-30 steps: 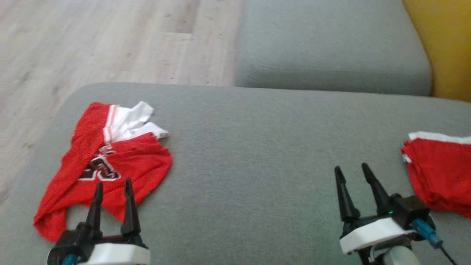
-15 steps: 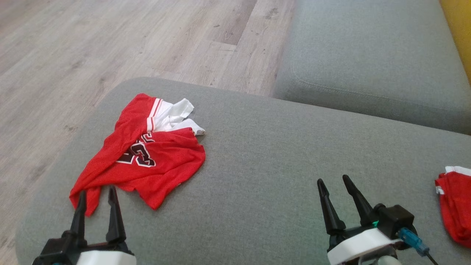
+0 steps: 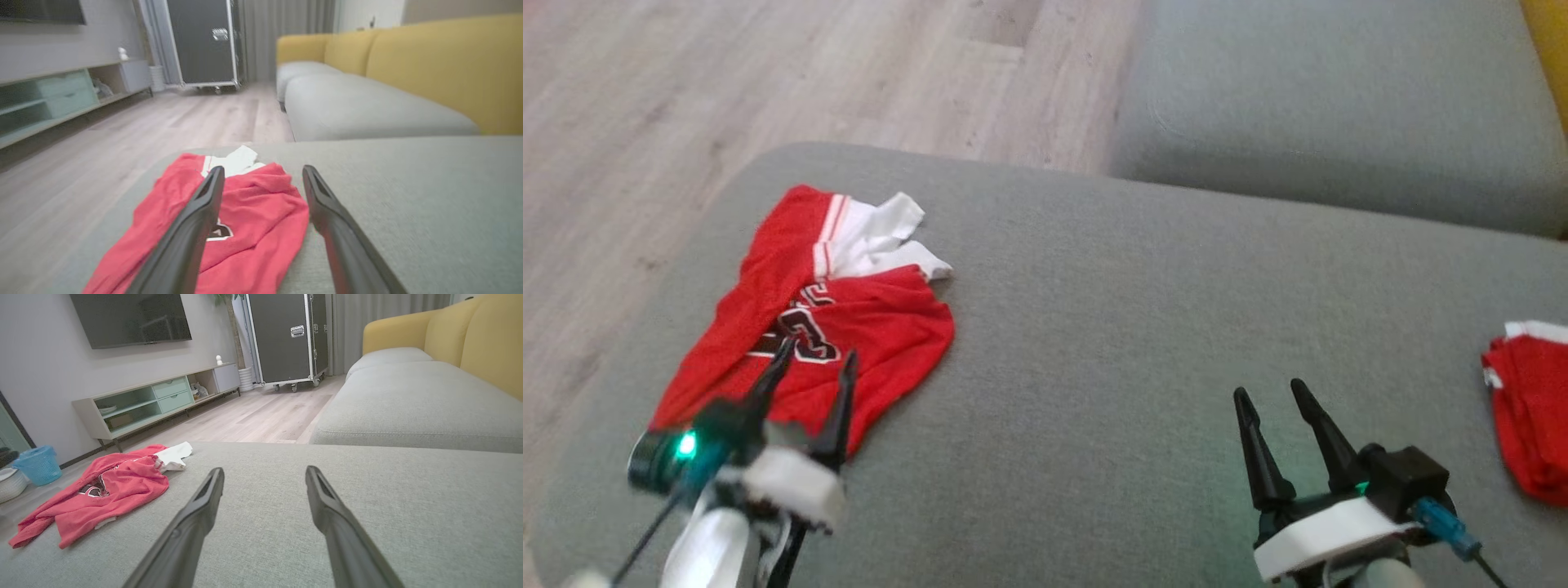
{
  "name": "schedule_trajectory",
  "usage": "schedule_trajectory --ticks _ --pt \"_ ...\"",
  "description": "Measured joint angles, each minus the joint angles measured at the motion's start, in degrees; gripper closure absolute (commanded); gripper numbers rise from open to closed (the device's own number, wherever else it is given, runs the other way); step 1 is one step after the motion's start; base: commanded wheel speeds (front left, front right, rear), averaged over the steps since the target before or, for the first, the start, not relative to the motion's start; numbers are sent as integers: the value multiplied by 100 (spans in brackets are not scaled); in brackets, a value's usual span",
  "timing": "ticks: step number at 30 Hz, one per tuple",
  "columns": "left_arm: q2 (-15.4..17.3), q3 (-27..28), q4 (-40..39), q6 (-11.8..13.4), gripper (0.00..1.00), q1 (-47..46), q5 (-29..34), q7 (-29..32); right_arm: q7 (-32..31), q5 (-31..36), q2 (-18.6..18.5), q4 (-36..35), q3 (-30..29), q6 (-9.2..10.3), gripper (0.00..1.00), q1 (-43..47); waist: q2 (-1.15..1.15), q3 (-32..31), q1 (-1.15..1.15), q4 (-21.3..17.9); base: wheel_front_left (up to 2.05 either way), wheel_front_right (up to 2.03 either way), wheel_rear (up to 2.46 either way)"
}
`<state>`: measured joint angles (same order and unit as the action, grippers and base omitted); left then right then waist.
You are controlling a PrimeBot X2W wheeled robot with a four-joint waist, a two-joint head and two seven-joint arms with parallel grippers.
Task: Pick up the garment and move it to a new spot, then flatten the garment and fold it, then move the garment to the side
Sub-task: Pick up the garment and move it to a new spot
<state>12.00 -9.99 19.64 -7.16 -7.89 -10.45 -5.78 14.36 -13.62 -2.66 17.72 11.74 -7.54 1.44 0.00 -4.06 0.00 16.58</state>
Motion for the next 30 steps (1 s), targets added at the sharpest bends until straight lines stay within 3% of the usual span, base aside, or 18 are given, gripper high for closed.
schedule_trajectory --ticks 7,13,21,27,28,29,30 --pt "798 -1772 314 -43 0 -1071 -1046 1189 0 129 -1 -34 -120 0 0 -346 0 471 1 -259 0 0 0" --pt "1193 -2898 615 -42 0 -1746 -1929 1768 0 214 -3 -80 -162 0 0 -581 0 880 1 -497 0 0 0" --pt "1283 -3471 1502 -43 0 -2271 -2387 2104 0 257 -7 -160 -168 0 0 -821 0 1240 0 -798 0 0 0" --pt "1255 -3593 2002 -42 0 -2460 -2603 2181 0 261 -7 -193 -185 0 0 -842 0 1336 0 -936 0 0 0" --pt "1248 -3583 2094 -37 11 -2509 -2604 2149 0 261 -7 -194 -187 0 0 -850 0 1340 0 -951 0 0 0" --pt "1248 -3583 2094 -37 54 -2509 -2604 2149 0 261 -7 -194 -187 0 0 -850 0 1340 0 -951 0 0 0" --pt "1236 -3570 2172 -4 74 -2551 -2604 2123 0 261 -7 -196 -190 0 0 -856 0 1341 0 -964 0 0 0"
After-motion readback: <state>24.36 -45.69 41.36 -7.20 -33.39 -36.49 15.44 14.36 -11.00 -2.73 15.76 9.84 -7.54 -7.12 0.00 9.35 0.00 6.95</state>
